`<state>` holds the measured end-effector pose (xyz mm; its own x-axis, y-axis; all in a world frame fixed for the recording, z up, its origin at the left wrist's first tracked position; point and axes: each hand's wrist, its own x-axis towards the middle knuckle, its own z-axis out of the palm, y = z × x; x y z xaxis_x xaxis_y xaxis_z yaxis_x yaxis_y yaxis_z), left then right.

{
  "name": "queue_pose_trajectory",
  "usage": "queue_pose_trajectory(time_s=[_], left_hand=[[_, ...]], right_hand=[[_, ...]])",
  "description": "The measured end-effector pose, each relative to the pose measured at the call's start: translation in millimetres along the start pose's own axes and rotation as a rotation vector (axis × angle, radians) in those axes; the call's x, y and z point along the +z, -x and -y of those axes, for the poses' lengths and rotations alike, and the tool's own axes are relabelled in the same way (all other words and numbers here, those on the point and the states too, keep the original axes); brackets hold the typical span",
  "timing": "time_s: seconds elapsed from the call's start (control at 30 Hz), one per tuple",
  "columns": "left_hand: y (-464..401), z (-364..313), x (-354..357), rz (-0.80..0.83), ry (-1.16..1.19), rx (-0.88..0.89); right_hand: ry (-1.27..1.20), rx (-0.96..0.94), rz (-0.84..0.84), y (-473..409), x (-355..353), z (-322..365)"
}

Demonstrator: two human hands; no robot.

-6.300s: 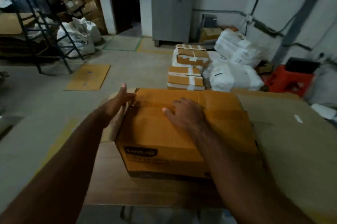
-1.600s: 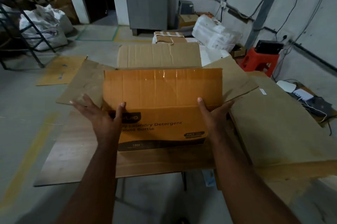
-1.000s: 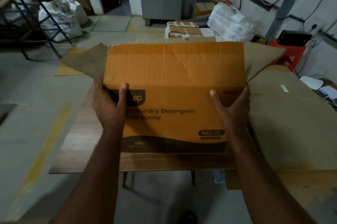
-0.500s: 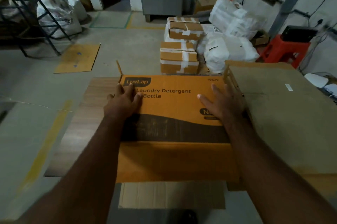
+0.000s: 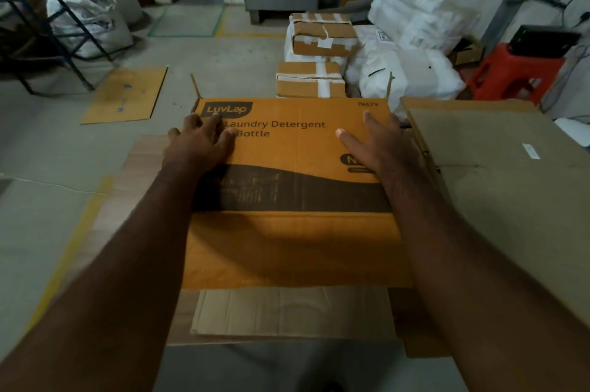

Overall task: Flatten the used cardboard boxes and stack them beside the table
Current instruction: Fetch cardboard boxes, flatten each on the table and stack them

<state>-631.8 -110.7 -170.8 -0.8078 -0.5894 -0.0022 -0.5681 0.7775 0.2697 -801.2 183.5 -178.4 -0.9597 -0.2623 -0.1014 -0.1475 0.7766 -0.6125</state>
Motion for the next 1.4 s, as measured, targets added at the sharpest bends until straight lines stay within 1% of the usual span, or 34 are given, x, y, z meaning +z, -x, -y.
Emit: queue_pose_trajectory(time_s=[0.03,0.07,0.1,0.13,0.17,0.27,0.33,0.4,0.47,0.53,0.63,0.8,0.87,0.93,1.0,1.1,1.17,1.23,1.3,1.37,1.4], left_hand=[[-1.9,-0.3,-1.3,0.015,-0.010,-0.006],[-0.1,-0.5,-3.1,0.028,-0.016,-0.012],[6.5,-0.9,-5.3,0.030,-0.021,-0.008],[16.5,-1.9,-7.3,0.020,-0.025,0.019],[29.8,-4.8,-8.0,0.015,-0.022,0.062],[87.3,-14.3,-3.0,0.038,-0.041,0.260],[133.2,-17.9,5.8,-0.024,-0.045,0.409],[170.1,-13.6,20.0,-0.070,-0.071,0.521],[192.0,-7.3,34.3,-0.081,-0.168,0.599],[199.3,-4.5,43.8,-0.096,-0.248,0.612],[199.6,-6.9,46.1,-0.077,-0.311,0.588],[205.4,-7.8,41.5,-0.042,-0.417,0.534],[209.4,-5.3,32.2,-0.017,-0.427,0.550],[214.5,0.4,22.3,0.038,-0.407,0.599],[220.6,8.2,9.8,0.089,-0.384,0.648],[230.6,15.2,-20.2,0.134,-0.314,0.713],[232.0,16.6,-46.3,0.140,-0.244,0.764],[224.4,18.1,-70.2,0.111,-0.169,0.811],[213.6,16.2,-90.6,0.067,-0.080,0.830],[199.0,11.2,-103.3,-0.023,-0.046,0.810],[190.6,7.1,-106.8,-0.097,-0.041,0.802]], right_hand=[[0.193,-0.013,0.002,14.4,-8.4,11.6],[0.319,-0.049,-0.048,25.8,-13.4,18.4],[0.375,-0.125,-0.131,38.4,-15.5,22.5],[0.407,-0.194,-0.190,50.5,-15.3,24.5],[0.416,-0.255,-0.207,61.3,-14.8,23.5],[0.423,-0.395,-0.093,116.2,4.4,20.7],[0.379,-0.505,-0.060,161.5,17.6,16.9],[0.398,-0.608,-0.089,198.0,33.1,7.2],[0.515,-0.675,-0.109,218.4,48.5,-6.1],[0.650,-0.688,-0.124,227.2,55.9,-13.7],[0.772,-0.629,-0.132,228.7,62.0,-11.1],[0.827,-0.507,-0.109,234.7,66.1,0.5],[0.861,-0.468,-0.079,245.6,64.5,2.8],[0.851,-0.439,-0.026,261.2,59.5,3.0],[0.774,-0.432,0.007,276.5,50.4,2.7],[0.643,-0.453,-0.001,291.5,27.0,8.9],[0.608,-0.478,0.001,293.8,6.7,18.3],[0.540,-0.510,0.004,286.9,-16.6,28.2],[0.368,-0.558,-0.013,273.9,-41.3,38.9],[0.249,-0.612,-0.040,254.4,-60.3,48.2],[0.222,-0.629,-0.056,243.8,-66.0,53.9]])
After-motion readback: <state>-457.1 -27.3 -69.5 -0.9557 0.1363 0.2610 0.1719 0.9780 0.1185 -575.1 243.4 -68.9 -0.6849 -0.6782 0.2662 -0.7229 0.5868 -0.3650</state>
